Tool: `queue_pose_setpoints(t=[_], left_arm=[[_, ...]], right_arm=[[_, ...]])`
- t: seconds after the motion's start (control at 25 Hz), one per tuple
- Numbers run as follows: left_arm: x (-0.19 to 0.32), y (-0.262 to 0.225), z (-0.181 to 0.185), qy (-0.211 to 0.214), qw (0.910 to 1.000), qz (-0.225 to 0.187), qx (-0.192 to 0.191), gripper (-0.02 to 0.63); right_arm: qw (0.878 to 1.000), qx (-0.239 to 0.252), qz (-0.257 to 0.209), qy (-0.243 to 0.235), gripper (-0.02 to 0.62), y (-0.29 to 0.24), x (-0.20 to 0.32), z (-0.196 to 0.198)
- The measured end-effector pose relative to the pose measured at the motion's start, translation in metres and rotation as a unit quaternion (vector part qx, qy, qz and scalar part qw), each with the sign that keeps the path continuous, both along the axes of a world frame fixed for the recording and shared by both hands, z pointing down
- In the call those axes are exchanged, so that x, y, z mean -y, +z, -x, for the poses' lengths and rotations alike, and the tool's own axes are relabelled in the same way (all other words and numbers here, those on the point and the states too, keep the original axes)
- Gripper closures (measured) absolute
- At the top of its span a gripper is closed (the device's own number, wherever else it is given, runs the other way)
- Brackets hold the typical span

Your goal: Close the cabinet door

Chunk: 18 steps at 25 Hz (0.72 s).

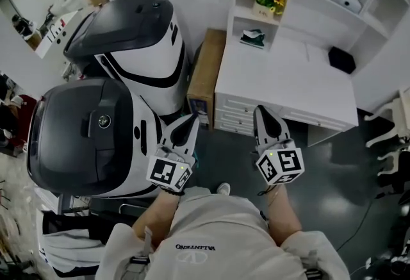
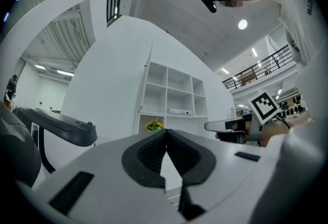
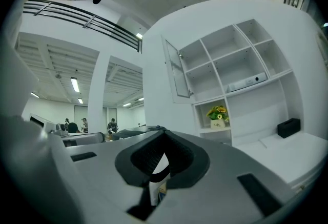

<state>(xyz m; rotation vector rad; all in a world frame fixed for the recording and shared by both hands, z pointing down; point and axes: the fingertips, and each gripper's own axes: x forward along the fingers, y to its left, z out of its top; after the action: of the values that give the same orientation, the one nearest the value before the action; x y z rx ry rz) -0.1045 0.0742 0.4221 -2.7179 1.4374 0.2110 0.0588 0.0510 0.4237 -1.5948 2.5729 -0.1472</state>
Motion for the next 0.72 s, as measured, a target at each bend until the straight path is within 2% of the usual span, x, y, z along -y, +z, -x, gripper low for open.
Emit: queue_pose_setpoints(t=[0.4,0.72], left_arm=[[0.032,0.004,-0.013,-0.005,0.9999,0.009,-0.001,0.603],[0.094,-0.023,-0.003,0.001,0.9995,-0.021,-0.024,0.603]], right_arm=[[1.0,0.007,0.009,-0.014,0.584,0.005,0.033,-0.009],[0.999,0.017,-0.037,-0.019,0.584,-0.035,0.088,-0.004]])
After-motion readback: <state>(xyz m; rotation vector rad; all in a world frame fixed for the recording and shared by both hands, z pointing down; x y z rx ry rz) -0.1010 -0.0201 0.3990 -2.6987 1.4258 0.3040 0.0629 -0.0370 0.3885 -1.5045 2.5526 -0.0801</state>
